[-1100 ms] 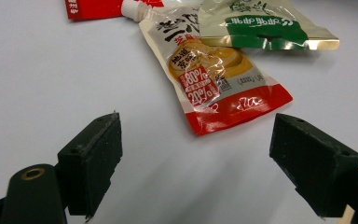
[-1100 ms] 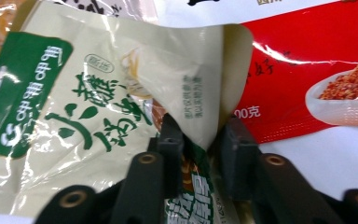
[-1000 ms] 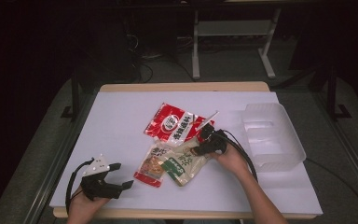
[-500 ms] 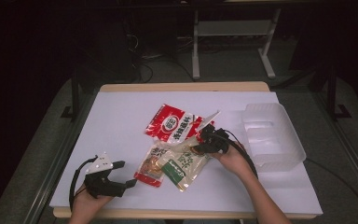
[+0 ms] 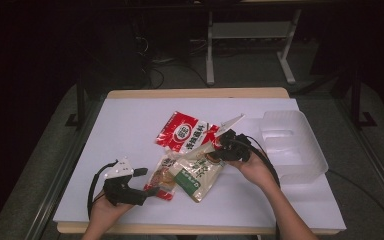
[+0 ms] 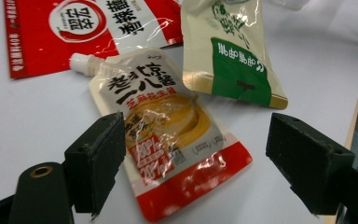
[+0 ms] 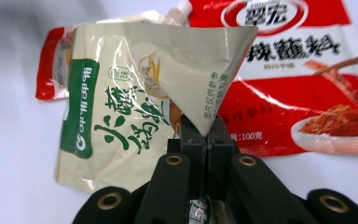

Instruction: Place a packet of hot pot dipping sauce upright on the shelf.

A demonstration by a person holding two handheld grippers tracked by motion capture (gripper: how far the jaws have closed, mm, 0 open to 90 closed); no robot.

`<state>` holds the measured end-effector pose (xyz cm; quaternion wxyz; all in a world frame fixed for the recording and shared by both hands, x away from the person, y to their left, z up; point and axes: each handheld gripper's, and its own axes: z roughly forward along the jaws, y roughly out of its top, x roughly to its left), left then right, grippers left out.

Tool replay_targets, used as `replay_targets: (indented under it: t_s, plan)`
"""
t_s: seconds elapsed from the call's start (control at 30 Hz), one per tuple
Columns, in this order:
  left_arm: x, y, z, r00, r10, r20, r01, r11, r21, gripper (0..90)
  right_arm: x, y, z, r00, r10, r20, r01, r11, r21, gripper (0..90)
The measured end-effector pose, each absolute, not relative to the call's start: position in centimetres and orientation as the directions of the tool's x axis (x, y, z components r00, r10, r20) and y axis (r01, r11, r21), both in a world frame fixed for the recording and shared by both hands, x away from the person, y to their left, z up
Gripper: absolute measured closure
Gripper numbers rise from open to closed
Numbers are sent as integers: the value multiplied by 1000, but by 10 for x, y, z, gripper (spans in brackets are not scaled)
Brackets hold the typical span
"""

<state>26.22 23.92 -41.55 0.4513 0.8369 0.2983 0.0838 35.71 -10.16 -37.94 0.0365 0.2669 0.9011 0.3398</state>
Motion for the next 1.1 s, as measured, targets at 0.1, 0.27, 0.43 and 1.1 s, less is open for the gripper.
replay_targets:
  t_s: [0.1, 0.27, 0.43, 1.1]
  plan:
    - [265, 235, -417, 811, 570, -133, 426, -418, 803, 201, 356, -102, -374, -856, 505, 108, 448, 623, 641, 888]
    - [268, 232, -418, 813, 564, -145, 429, -412, 804, 208, 354, -105, -364, -854, 510, 101, 440, 606, 663, 888]
    - [271, 228, -419, 813, 563, -149, 431, -410, 804, 215, 353, -107, -355, -853, 512, 102, 433, 584, 687, 889]
    - [276, 212, -420, 821, 546, -169, 424, -384, 820, 228, 349, -123, -328, -839, 539, 71, 404, 531, 745, 890]
